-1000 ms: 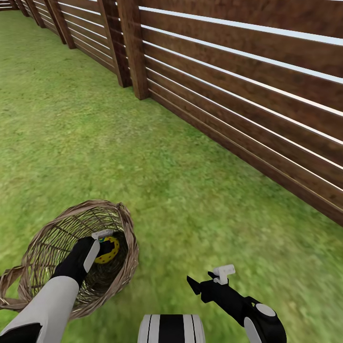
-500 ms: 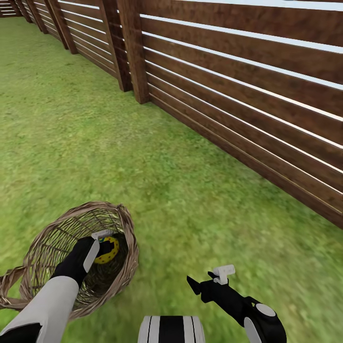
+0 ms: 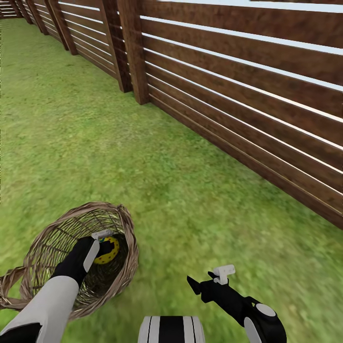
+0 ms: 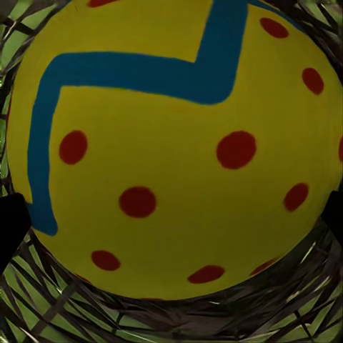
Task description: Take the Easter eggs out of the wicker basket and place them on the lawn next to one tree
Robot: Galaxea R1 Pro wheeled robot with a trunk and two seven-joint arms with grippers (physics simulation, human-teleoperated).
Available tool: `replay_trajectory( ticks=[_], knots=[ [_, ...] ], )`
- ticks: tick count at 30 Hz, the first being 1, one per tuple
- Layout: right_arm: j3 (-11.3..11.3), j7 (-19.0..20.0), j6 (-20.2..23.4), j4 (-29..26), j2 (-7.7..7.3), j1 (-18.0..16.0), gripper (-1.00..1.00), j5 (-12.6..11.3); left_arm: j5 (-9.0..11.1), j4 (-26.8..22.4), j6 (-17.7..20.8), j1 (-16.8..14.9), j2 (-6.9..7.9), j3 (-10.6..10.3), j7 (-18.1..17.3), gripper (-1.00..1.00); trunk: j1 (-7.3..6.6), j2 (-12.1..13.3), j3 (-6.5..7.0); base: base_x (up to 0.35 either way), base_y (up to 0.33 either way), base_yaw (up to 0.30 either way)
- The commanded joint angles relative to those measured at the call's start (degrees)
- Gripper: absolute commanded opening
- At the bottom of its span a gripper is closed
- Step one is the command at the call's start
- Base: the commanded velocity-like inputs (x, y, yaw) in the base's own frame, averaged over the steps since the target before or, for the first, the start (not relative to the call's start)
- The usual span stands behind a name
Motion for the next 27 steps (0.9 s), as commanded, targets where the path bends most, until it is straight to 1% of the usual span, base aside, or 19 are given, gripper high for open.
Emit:
replay_trajectory(
  ticks=[1, 10, 12, 14, 17, 19, 23, 27],
  knots=[
    [-0.1, 0.1, 0.4, -0.1, 0.02, 0.0, 1.0, -0.3, 0.6, 0.0, 0.2, -0.1, 0.01, 0.0, 0.4, -1.0, -0.01, 0.0, -0.03, 0.0, 0.0, 0.0],
    [-0.1, 0.1, 0.4, -0.1, 0.02, 0.0, 1.0, -0.3, 0.7, -0.3, 0.4, -0.1, 0.02, 0.1, 0.4, -1.0, -0.01, 0.0, -0.03, 0.0, 0.0, 0.0],
    [-0.1, 0.1, 0.4, -0.1, 0.01, 0.0, 1.0, -0.3, 0.7, -1.7, 1.6, 0.0, -0.09, 0.1, 0.4, -1.0, -0.01, 0.0, -0.03, 0.0, 0.0, 0.0],
    [-0.1, 0.1, 0.4, -0.1, 0.01, 0.0, 1.0, -0.3, 0.7, -2.4, 2.4, 0.0, -0.09, 0.1, 0.4, -1.0, -0.06, 0.0, 0.41, 0.0, 0.0, 0.0],
    [-0.1, 0.1, 0.4, -0.1, 0.01, 0.0, 1.0, -0.3, 0.7, -2.6, 2.7, 0.0, -0.13, 0.1, 0.3, -1.0, -0.06, 0.0, 0.41, 0.0, 0.0, 0.0],
    [-0.1, 0.1, 0.4, -0.1, 0.01, 0.0, 1.0, -0.3, 0.8, -2.6, 2.8, 0.0, -0.11, 0.1, 0.3, -1.0, -0.11, 0.0, 0.86, 0.0, 0.0, 0.0],
    [-0.1, 0.1, 0.3, -0.1, 0.0, 0.0, 1.0, -0.3, 0.8, -2.6, 2.9, 0.0, -0.09, 0.1, 0.3, -1.0, -0.11, 0.0, 0.86, -0.003, 0.0, 0.0],
    [-0.1, 0.1, 0.3, -0.1, 0.01, 0.0, 1.0, -0.3, 0.7, -2.5, 2.9, 0.0, -0.04, 0.1, 0.3, -1.0, -0.11, 0.0, 0.86, -0.211, 0.0, 0.0]
  ],
)
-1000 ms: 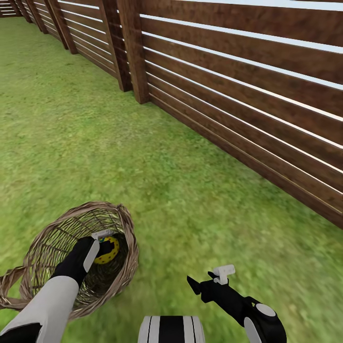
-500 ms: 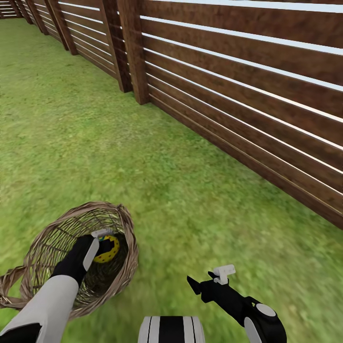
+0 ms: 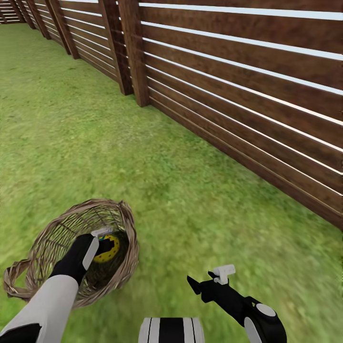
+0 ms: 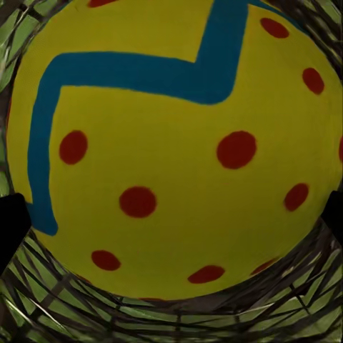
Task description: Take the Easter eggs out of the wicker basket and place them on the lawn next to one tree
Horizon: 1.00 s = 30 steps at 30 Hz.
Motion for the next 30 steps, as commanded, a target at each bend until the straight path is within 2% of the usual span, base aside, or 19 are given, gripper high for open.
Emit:
replay_trajectory(
  ticks=[1, 6, 17, 19, 20, 24, 30],
  knots=[
    [-0.1, 0.1, 0.4, -0.1, 0.01, 0.0, 1.0, -0.3, 0.6, -0.1, 0.2, 0.0, 0.02, 0.0, 0.4, -1.0, -0.04, 0.0, -0.04, -0.187, 0.0, 0.0],
    [-0.1, 0.1, 0.4, -0.1, -0.02, 0.0, 1.0, -0.3, 0.6, -0.2, 0.2, 0.0, -0.03, 0.0, 0.4, -1.0, -0.11, 0.0, 0.63, -0.11, 0.0, 0.0],
    [-0.1, 0.1, 0.4, -0.1, -0.02, 0.0, 1.0, -0.3, 0.6, -0.2, 0.1, 0.0, -0.05, 0.0, 0.4, -1.0, -0.4, 0.2, 3.06, -0.029, 0.0, 0.0],
    [-1.5, 0.2, 0.3, -0.1, -0.01, 0.0, 1.0, -0.5, 0.6, -0.2, 0.2, 0.0, -0.05, 0.0, 0.4, -1.0, -0.45, 0.2, 3.51, -0.04, 0.0, 0.0],
    [-3.0, 0.8, 0.3, -0.1, 0.02, 0.0, 1.0, -0.7, 0.6, -0.3, 0.2, 0.0, -0.03, 0.0, 0.4, -1.0, -0.48, 0.2, 3.73, -0.016, 0.0, 0.0],
    [-8.7, 6.4, 0.2, -0.1, 0.07, 0.0, 1.0, -0.9, 0.5, -0.4, 3.7, 0.0, 0.03, 0.0, 0.5, -1.0, -0.58, 0.3, 4.62, -0.027, 0.0, 0.0],
    [-10.0, 7.6, 0.3, -0.1, 0.1, 0.0, 1.0, -0.9, 0.5, -1.8, 7.2, -0.1, -0.04, 0.0, 0.5, -1.0, -0.73, 0.3, 5.94, -0.097, 0.0, 0.0]
  ],
)
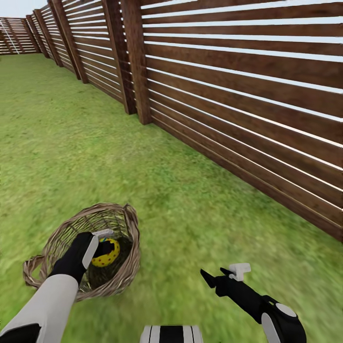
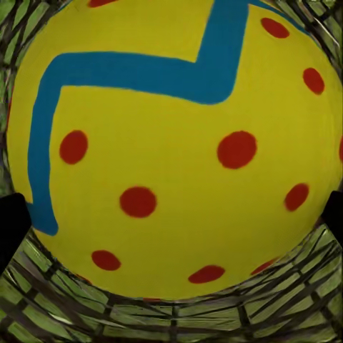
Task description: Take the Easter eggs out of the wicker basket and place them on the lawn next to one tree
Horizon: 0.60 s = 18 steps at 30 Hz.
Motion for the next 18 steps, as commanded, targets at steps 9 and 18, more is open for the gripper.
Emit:
replay_trajectory(
  ticks=[9, 18],
  knots=[
    [-0.1, 0.2, 0.5, 0.0, 0.0, 0.0, 1.0, -0.4, 0.5, -9.1, 3.5, 0.1, -0.35, -0.1, 0.6, -1.0, -0.13, 0.0, 0.85, -0.07, 0.0, 0.0],
    [-0.1, 0.2, 0.6, 0.0, 0.0, 0.0, 1.0, -0.4, 0.4, -11.6, 8.5, 0.1, -0.06, 0.0, 0.7, -1.0, -0.31, 0.1, 2.4, -0.053, 0.0, 0.0]
  ],
)
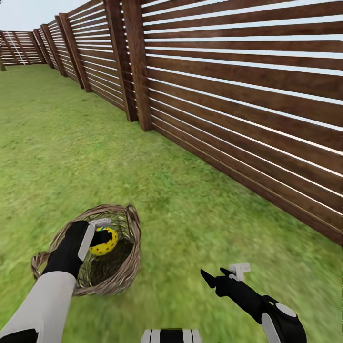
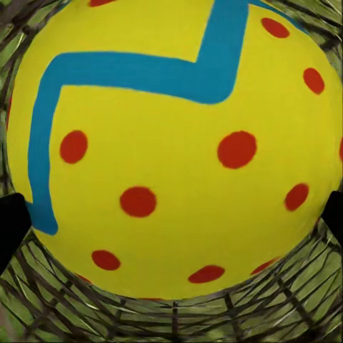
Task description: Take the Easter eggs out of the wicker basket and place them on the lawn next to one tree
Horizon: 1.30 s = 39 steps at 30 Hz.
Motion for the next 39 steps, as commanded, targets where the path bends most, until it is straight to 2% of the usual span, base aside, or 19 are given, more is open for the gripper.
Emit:
replay_trajectory(
  ticks=[1, 10, 16, 39],
  knots=[
    [-0.1, 0.1, 0.5, 0.0, 0.03, 0.0, 1.0, -0.4, 0.6, 0.0, 0.6, 0.0, 0.01, 0.0, 0.5, -1.0, -0.06, 0.0, 0.19, -0.205, 0.0, 0.0],
    [-0.1, 0.1, 0.8, 0.0, 0.03, -0.1, 1.0, -0.1, 0.7, -0.6, 2.1, 0.0, -0.33, 0.0, 0.5, -1.0, -0.29, 0.1, 2.18, -0.144, 0.0, 0.0],
    [-0.1, 0.1, 1.0, 0.0, 0.02, -0.1, 1.0, -0.2, 0.6, -5.2, 4.1, 0.0, -0.36, -0.1, 0.6, -1.0, -0.44, 0.2, 3.51, -0.014, 0.0, 0.0],
    [0.5, 0.1, 1.1, 0.0, 0.1, -0.1, 1.0, 0.1, 0.5, -7.9, 4.2, 0.0, -0.38, -0.1, 0.7, -1.0, -1.04, 0.5, 8.6, -0.045, 0.0, 0.0]
  ],
)
